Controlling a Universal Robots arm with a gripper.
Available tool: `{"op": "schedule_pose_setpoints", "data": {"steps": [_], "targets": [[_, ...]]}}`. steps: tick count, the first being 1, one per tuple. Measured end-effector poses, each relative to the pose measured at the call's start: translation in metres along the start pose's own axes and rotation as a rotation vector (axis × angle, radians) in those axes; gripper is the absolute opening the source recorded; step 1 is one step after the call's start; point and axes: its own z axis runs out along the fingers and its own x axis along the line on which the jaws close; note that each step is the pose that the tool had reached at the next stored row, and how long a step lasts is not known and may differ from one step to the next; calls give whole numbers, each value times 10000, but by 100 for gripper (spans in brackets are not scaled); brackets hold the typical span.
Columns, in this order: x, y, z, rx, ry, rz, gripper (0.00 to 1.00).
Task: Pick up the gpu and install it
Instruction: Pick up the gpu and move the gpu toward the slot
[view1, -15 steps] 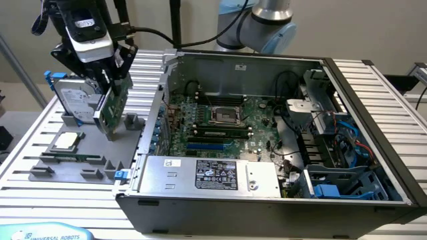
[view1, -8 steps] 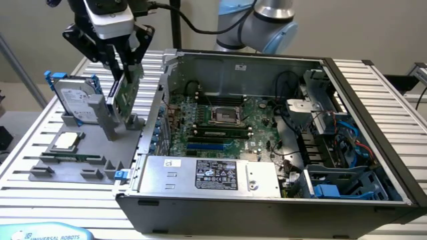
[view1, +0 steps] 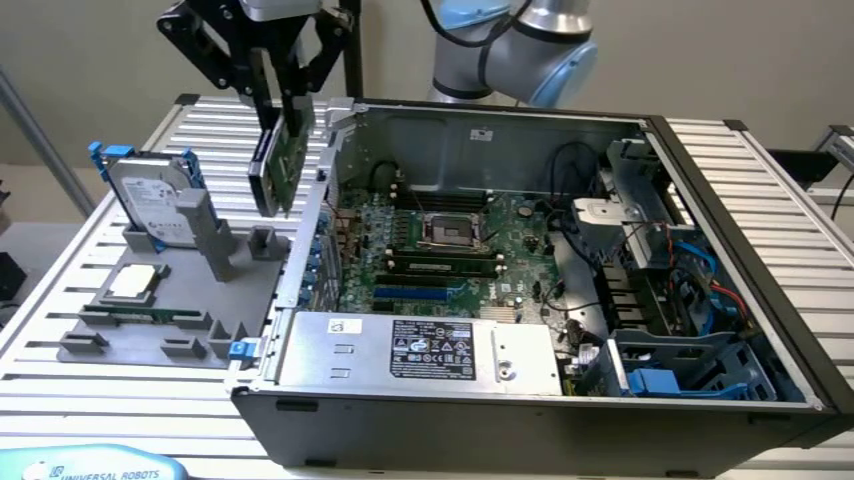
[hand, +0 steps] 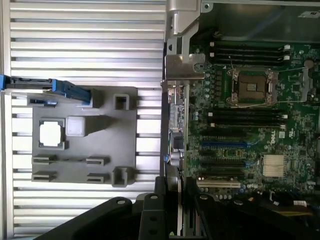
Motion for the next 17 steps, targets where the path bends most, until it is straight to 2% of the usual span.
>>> {"op": "schedule_pose_setpoints", "data": {"steps": [5, 10, 17], "targets": [[-230, 0, -2, 3, 73, 2, 27], [-456, 0, 34, 21, 86, 2, 27], [-770, 0, 147, 38, 86, 2, 27]]}}
